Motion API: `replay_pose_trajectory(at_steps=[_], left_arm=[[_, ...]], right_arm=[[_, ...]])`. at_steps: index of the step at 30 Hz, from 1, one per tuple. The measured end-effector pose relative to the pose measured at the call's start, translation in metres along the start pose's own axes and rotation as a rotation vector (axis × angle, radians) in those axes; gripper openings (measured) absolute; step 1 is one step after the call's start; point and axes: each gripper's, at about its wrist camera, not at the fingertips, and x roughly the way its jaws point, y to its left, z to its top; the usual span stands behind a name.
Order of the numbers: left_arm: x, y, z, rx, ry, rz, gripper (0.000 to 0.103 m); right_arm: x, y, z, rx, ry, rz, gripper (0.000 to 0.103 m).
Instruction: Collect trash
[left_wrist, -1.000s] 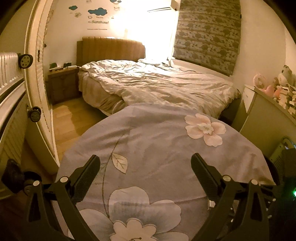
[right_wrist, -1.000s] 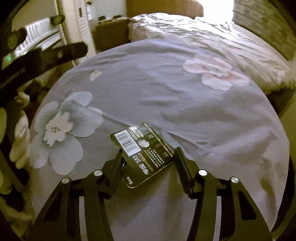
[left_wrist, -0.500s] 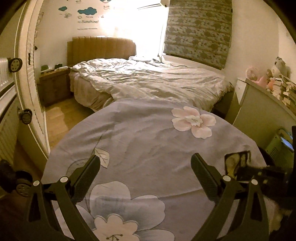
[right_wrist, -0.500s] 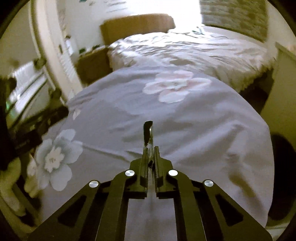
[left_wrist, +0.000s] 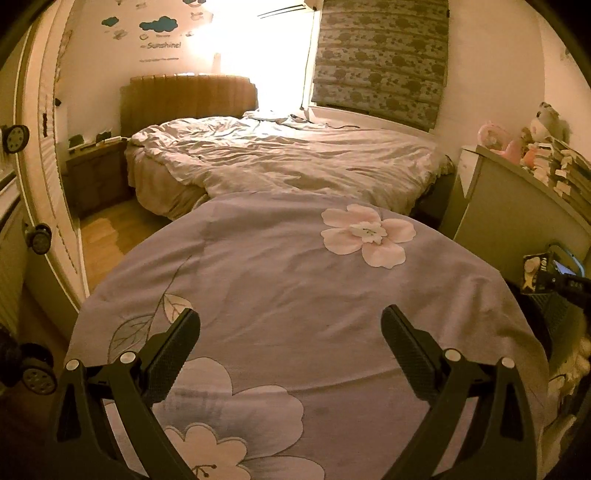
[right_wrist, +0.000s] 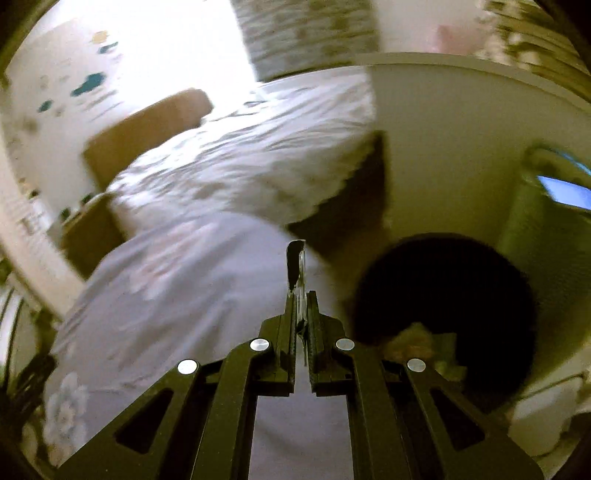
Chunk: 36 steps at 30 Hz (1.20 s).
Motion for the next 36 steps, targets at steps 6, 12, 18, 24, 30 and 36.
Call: replay_pose_trajectory(at_steps=[6,12,18,24,30,36], left_arm=[[0.0,-0.002,0.0,0.004,0.002,-0.001,0.097],[0.001,-0.003,0.0,0.007,0.003,-0.002,0.097],[0.002,-0.006,0.0,0.019,0.003,-0.009,0.097],[0.004,-0.007,0.001,0.018,0.004,-0.008,0.097],[0.004,-0.008,0.001,0.016,-0.002,-0.001,0.097],[0.003,-0.006,0.003,0.01,-0.022,0.009,0.097]], right_arm=[[0.009,-0.03,0.002,0.044,0.005,-0.041,0.006],[0.016,-0.042,0.0,0.066,0.015,-0.061,0.006],[0.02,-0.053,0.003,0.094,0.019,-0.1,0.012],[0.017,-0.053,0.001,0.114,0.002,-0.118,0.032],[0.01,-0.01,0.002,0.054,-0.027,0.014,0.032],[-0.002,0.073,-0.008,-0.077,-0.091,0.179,0.089]])
